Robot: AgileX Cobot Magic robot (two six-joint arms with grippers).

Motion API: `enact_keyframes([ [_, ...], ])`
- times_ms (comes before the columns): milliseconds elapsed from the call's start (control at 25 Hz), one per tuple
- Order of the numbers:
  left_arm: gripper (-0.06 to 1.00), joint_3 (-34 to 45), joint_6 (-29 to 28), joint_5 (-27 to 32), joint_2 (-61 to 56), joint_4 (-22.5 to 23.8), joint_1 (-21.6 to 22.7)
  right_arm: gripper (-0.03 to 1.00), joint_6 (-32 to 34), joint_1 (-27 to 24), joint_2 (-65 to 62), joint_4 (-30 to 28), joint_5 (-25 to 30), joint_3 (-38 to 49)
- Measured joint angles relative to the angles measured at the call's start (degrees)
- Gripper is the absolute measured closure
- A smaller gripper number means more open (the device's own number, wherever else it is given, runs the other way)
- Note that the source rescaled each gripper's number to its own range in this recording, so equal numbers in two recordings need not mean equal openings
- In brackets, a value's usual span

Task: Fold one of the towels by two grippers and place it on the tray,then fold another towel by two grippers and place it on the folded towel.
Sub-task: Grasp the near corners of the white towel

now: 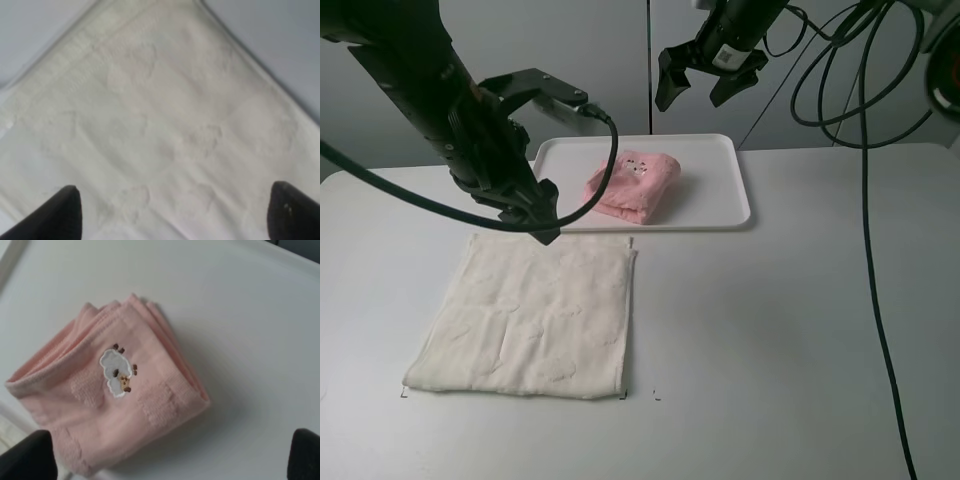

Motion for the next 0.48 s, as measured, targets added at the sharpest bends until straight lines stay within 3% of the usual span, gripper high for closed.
enact_keyframes([
  [120,-0.01,0.00,3.32,3.48,0.00,1.49,0.00,-0.03,-0.02,0.10,-2.03,-3.01,0.53,1.14],
  [240,-0.01,0.23,5.76,5.98,-0.78,2.72,1.40,-0.03,-0.02,1.46,-4.65,-5.98,0.66,7.73],
  [360,-0.01,1.90,11.84,6.14,-3.47,0.46,6.02,-0.03,-1.35,4.21,-7.55,-8.32,-0.48,17.95],
  [480,-0.01,6.05,20.29,4.67,-7.13,-3.53,11.23,-0.03,-4.79,7.86,-11.72,-9.13,-5.02,29.00],
])
